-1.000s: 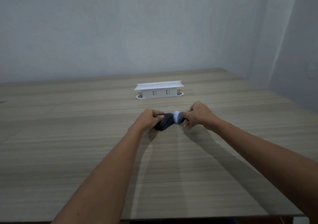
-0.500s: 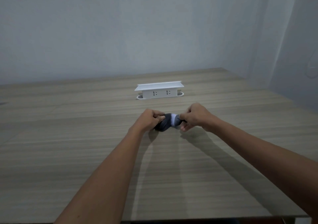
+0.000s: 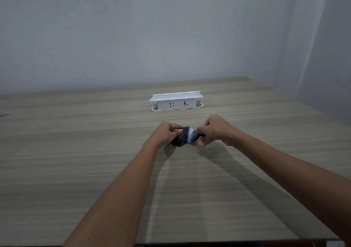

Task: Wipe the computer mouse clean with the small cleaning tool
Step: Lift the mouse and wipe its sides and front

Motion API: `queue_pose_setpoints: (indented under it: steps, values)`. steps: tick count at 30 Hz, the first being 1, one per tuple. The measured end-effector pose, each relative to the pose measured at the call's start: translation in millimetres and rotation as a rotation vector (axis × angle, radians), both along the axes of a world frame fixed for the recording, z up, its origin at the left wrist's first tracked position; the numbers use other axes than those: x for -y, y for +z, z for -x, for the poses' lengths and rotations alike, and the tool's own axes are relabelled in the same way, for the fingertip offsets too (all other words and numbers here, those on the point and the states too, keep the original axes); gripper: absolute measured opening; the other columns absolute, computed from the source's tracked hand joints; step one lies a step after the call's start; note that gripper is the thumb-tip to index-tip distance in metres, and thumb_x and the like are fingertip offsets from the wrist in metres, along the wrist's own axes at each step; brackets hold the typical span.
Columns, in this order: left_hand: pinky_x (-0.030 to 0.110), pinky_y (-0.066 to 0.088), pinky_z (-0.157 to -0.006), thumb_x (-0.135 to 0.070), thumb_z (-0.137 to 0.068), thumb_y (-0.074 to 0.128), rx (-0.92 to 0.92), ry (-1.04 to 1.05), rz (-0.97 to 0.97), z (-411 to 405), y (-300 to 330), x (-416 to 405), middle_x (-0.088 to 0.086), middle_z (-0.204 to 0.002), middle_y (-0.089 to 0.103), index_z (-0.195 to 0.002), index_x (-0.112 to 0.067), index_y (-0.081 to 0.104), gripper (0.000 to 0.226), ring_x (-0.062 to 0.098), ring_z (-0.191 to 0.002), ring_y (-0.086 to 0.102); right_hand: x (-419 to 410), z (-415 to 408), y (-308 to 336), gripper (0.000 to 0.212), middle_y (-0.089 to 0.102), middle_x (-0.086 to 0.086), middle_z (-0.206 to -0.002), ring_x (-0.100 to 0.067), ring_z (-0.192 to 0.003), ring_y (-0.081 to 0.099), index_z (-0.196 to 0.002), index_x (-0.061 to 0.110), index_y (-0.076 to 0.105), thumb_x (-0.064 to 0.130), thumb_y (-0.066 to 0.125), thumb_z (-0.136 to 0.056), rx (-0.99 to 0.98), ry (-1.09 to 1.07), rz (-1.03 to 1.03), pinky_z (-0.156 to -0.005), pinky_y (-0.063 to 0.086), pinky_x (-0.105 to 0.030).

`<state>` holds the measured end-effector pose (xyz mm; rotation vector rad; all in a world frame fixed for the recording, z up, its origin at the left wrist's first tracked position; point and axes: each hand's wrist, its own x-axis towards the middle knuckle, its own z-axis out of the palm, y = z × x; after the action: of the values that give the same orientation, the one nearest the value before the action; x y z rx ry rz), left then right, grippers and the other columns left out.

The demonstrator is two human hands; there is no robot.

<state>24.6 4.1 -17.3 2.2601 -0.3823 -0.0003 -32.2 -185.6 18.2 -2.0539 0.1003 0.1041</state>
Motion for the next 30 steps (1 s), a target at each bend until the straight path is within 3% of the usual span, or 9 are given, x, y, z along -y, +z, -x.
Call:
queue_pose_setpoints:
  steps: [4,9,12,16,20,26,30]
  values:
    - [0.022,0.044,-0.084,-0.016,-0.096,0.061,0.001,-0.017,-0.008,2,2,0,0.011,-0.115,0.072,-0.124,-0.008,0.068,0.030,0.013,-0.096,0.063,-14,4,2,0.021,0.073,-0.026,-0.070,-0.029,-0.058,0.072,-0.091,-0.019,0.065,0.001,0.058,-0.094,-0.092,0.112,-0.071,-0.058,0.063,-0.030]
    - [0.020,0.042,-0.084,-0.018,-0.096,0.060,-0.004,0.004,-0.025,3,2,1,0.013,-0.122,0.070,-0.129,-0.009,0.065,0.035,0.014,-0.102,0.063,-2,-9,8,0.021,0.073,-0.019,-0.061,-0.029,-0.057,0.074,-0.094,-0.016,0.070,-0.001,0.056,-0.085,0.033,-0.056,0.047,-0.075,0.064,-0.041]
    - [0.020,0.042,-0.085,-0.020,-0.096,0.060,-0.007,0.012,-0.022,4,1,0,0.011,-0.123,0.070,-0.131,-0.012,0.064,0.036,0.016,-0.107,0.064,6,-10,7,0.025,0.074,-0.020,-0.064,-0.032,-0.062,0.076,-0.090,-0.018,0.073,-0.004,0.054,-0.082,0.068,-0.122,0.083,-0.068,0.064,-0.036]
    - [0.021,0.043,-0.086,-0.018,-0.095,0.061,-0.001,0.001,-0.017,1,0,0,0.012,-0.122,0.070,-0.129,-0.010,0.065,0.035,0.015,-0.104,0.064,-2,-3,5,0.023,0.074,-0.027,-0.073,-0.033,-0.064,0.074,-0.094,-0.022,0.068,-0.002,0.058,-0.089,-0.041,0.026,0.033,-0.073,0.065,-0.039]
    - [0.024,0.045,-0.091,-0.017,-0.095,0.061,-0.005,-0.003,-0.023,0,0,0,0.012,-0.122,0.070,-0.127,-0.009,0.066,0.033,0.021,-0.112,0.065,-4,-2,11,0.024,0.073,-0.024,-0.070,-0.026,-0.055,0.072,-0.100,-0.023,0.064,0.000,0.059,-0.094,-0.125,0.097,-0.016,-0.058,0.063,-0.029]
    - [0.022,0.044,-0.083,-0.020,-0.096,0.060,-0.015,-0.001,-0.018,3,1,0,0.012,-0.124,0.069,-0.131,-0.012,0.064,0.036,0.013,-0.100,0.062,8,-15,8,0.029,0.075,-0.016,-0.064,-0.030,-0.065,0.075,-0.099,-0.019,0.070,-0.001,0.056,-0.081,0.012,-0.098,0.087,-0.082,0.062,-0.047]
    - [0.023,0.044,-0.083,-0.019,-0.096,0.060,-0.021,0.000,-0.011,2,0,0,0.012,-0.123,0.070,-0.131,-0.011,0.064,0.036,0.013,-0.099,0.062,3,-11,4,0.029,0.076,-0.020,-0.070,-0.030,-0.066,0.077,-0.098,-0.017,0.071,0.002,0.055,-0.083,0.042,-0.093,0.105,-0.082,0.062,-0.048]
